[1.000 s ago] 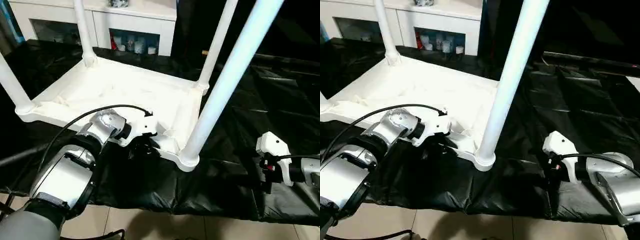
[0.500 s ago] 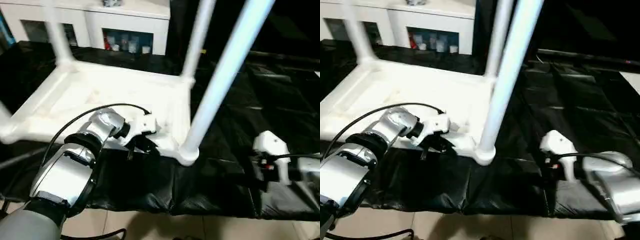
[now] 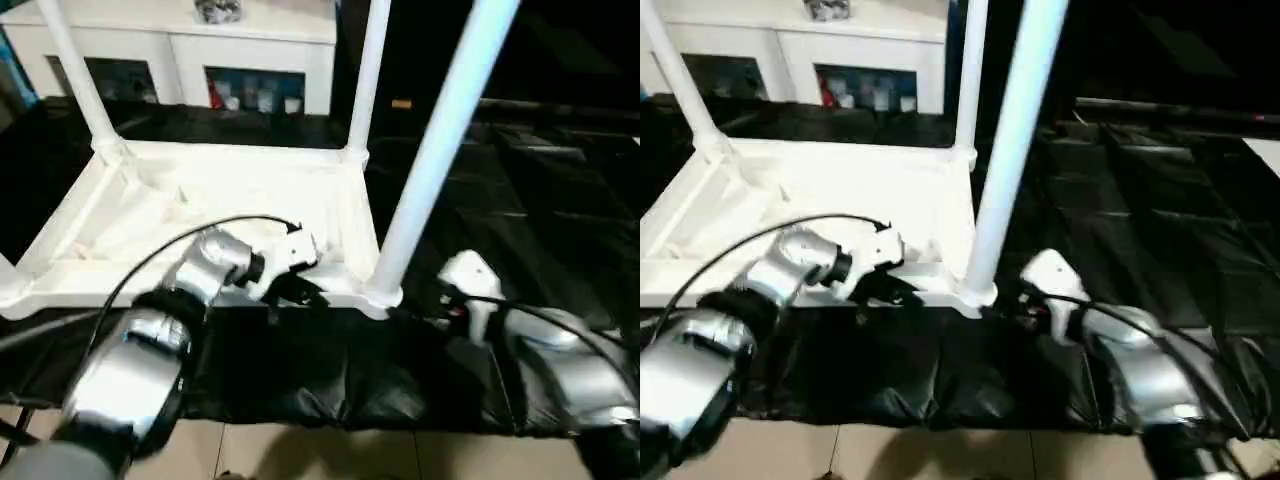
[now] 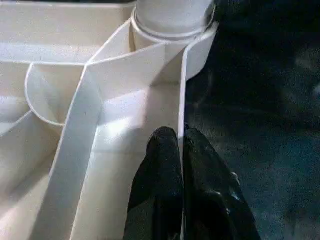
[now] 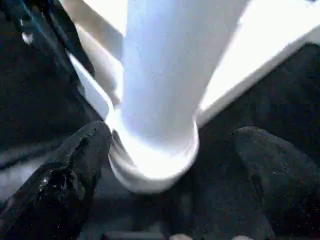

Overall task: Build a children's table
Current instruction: Rotate table base, then rotate leg to tighten

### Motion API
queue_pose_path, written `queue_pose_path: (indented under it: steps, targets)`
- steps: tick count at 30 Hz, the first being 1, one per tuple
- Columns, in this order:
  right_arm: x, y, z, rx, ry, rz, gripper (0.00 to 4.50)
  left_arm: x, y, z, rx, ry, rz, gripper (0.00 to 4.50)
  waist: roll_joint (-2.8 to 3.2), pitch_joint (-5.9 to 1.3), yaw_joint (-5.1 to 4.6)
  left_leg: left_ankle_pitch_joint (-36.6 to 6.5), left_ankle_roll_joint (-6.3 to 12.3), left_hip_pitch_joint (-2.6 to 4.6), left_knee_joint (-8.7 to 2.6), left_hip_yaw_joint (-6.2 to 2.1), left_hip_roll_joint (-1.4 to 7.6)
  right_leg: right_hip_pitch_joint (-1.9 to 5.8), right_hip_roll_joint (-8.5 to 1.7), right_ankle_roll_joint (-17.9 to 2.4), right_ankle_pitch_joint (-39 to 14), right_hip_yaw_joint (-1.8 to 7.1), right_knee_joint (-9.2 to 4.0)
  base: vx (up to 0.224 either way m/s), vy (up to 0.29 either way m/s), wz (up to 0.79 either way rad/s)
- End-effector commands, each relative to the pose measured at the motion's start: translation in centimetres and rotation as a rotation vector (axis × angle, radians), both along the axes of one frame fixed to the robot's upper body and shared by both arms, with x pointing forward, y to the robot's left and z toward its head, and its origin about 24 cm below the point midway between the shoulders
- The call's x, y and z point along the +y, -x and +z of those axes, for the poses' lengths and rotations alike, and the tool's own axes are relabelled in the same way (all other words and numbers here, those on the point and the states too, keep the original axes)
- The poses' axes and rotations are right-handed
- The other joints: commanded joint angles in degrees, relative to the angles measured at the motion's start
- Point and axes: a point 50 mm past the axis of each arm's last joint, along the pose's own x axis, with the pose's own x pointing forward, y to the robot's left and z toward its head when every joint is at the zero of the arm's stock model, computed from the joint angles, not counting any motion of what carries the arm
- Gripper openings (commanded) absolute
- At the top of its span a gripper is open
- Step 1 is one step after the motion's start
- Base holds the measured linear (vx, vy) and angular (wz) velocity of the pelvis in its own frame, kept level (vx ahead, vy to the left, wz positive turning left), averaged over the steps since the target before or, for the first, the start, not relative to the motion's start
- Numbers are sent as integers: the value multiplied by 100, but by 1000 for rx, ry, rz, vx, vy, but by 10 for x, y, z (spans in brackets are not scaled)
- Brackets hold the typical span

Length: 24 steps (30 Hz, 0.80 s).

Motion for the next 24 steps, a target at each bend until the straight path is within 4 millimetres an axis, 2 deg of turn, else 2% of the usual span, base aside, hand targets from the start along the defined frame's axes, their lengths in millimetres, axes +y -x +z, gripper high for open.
queue_pose_path:
  steps: [1,2,3,4,5,6,7,8,9,10,11,15,17,19,21,24]
  targets:
    - [3,-4,4,-29,-9,14,450,4,12,-24,94,47,105,3,-146,-307,49,-1369,313,-20,-382,12,71,273,-332,-941,-2202,203,-526,0,0,0]
    - [5,-5,4,-32,-12,28,450,4,14,-25,91,56,110,3,-117,-310,47,-1375,294,-27,-393,-4,91,273,-353,-965,-2156,209,-500,0,0,0]
    - [9,-6,4,-34,-12,63,450,4,18,-26,80,55,98,3,-173,-321,38,-1380,296,-21,-392,-4,101,264,-355,-952,-2156,205,-493,0,0,0]
    - [9,-6,4,-34,-12,63,450,4,18,-26,80,55,98,3,-148,-317,37,-1391,291,-28,-401,-10,109,265,-360,-959,-2143,210,-488,0,0,0]
    - [11,-8,4,-38,-11,69,450,6,21,-29,50,31,95,3,-175,-316,30,-1453,290,-8,-401,3,113,234,-346,-923,-2157,212,-516,0,0,0]
    - [12,-10,4,-44,-6,70,450,8,22,-30,37,18,89,3,-207,-309,19,-1462,281,-32,-411,-6,104,244,-346,-872,-2208,208,-504,0,0,0]
    - [12,-12,4,-48,-1,70,450,9,23,-31,35,12,87,3,-190,-313,33,-1486,263,-17,-415,-6,105,232,-352,-849,-2253,209,-514,0,0,0]
    - [12,-13,4,-51,3,70,450,11,24,-31,33,5,85,3,-238,-309,17,-1506,264,-21,-416,2,101,224,-344,-815,-2301,212,-530,0,0,0]
    - [12,-15,3,-51,9,69,450,13,24,-31,33,-6,87,3,-231,-311,10,-1561,210,-22,-427,-9,101,222,-348,-744,-2399,212,-534,0,0,0]
    - [12,-16,3,-51,10,69,450,15,25,-31,33,-12,88,3,-252,-311,4,-1583,200,-22,-429,-13,104,221,-353,-726,-2430,210,-534,0,0,0]
    - [12,-16,3,-49,11,68,450,16,24,-31,33,-17,89,3,-238,-314,2,-1601,183,-19,-435,-18,107,218,-354,-711,-2427,216,-535,0,0,0]
    - [13,-19,-1,-25,10,78,450,22,27,-30,59,-64,78,3,-254,-321,-43,-1653,149,-43,-442,-28,100,230,-354,-731,-2408,214,-522,0,0,0]
    - [14,-19,-4,-10,14,88,421,22,28,-31,71,-76,69,0,-243,-321,-68,-1669,160,-36,-436,-22,96,220,-346,-748,-2416,214,-536,0,0,0]
    - [15,-20,-5,-4,13,92,421,22,29,-31,73,-80,64,0,-242,-323,-79,-1638,161,-38,-438,-21,98,220,-336,-771,-2334,218,-534,0,0,0]
    - [16,-22,-6,7,-1,90,391,21,30,-30,81,-74,58,0,-244,-335,-91,-1586,163,-38,-432,-13,99,224,-332,-870,-2149,220,-509,0,0,0]
    - [18,-23,-6,10,-21,90,373,20,30,-29,90,-62,51,0,-245,-335,-87,-1531,178,-36,-430,-6,99,226,-331,-909,-2043,226,-502,0,0,0]
